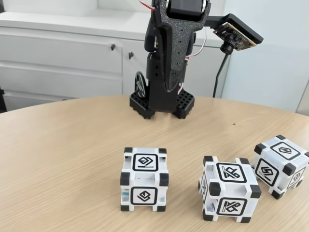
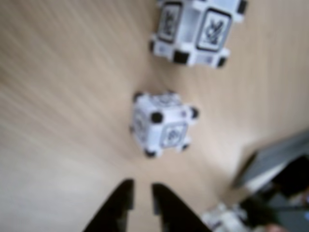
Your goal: Stack cubes from left to right.
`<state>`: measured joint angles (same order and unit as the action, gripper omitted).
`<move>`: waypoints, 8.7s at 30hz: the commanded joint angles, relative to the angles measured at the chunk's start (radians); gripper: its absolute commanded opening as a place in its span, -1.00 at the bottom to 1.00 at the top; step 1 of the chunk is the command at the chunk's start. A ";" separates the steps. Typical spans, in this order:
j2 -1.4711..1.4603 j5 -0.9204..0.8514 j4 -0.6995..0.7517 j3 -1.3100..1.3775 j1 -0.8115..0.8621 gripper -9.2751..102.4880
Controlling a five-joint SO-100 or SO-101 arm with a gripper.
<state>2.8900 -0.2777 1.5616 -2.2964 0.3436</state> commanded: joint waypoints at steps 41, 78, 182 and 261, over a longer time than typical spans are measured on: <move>-0.742 0.278 -0.017 0.589 -0.770 -0.77; -1.003 0.158 -0.212 0.541 -0.692 -0.33; -0.512 0.140 -0.028 0.365 -0.407 -0.83; -0.838 0.100 -0.195 0.371 0.258 -0.83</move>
<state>2.0525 -0.1703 1.4067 -1.9528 0.5998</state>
